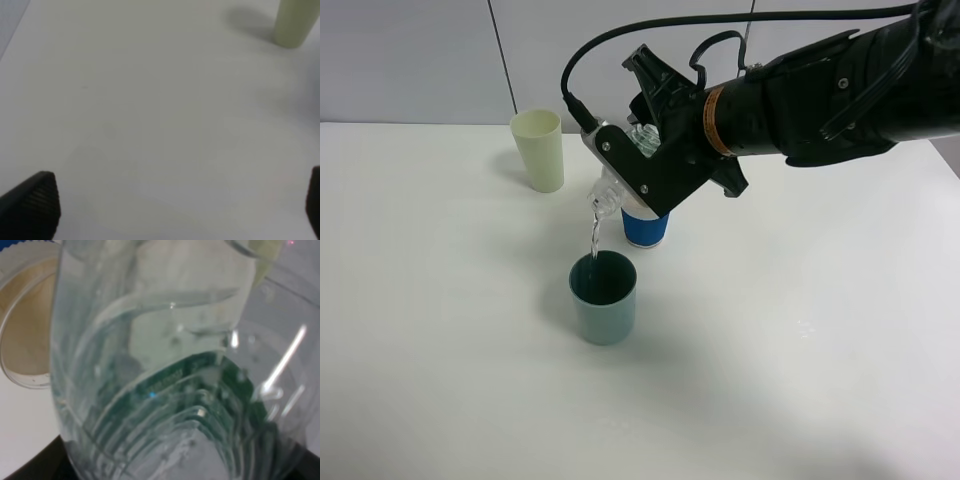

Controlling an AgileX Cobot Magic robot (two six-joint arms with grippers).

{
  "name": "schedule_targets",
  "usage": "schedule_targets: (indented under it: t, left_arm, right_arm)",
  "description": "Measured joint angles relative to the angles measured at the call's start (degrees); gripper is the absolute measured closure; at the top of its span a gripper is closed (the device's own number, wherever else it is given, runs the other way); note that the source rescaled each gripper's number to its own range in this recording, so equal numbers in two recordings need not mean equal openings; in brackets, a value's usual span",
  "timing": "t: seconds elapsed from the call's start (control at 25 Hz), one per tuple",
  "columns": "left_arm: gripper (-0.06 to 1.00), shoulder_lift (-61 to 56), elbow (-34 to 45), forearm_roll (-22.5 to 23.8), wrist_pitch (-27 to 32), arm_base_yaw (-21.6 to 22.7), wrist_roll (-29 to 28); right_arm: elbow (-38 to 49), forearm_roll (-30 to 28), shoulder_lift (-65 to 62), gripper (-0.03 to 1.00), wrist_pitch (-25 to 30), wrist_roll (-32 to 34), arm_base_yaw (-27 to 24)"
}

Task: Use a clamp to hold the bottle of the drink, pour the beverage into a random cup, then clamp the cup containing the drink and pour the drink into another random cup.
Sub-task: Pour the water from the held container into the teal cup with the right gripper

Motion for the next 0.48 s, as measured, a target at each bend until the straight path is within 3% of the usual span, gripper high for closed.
schedule_targets:
  t: [0.48]
  left_arm:
    - [-0.06, 0.0, 0.0, 0.0, 0.0, 0.0, 0.0]
  right_arm:
    - [0.0, 0.0, 0.0, 0.95, 0.0, -2.3, 0.0]
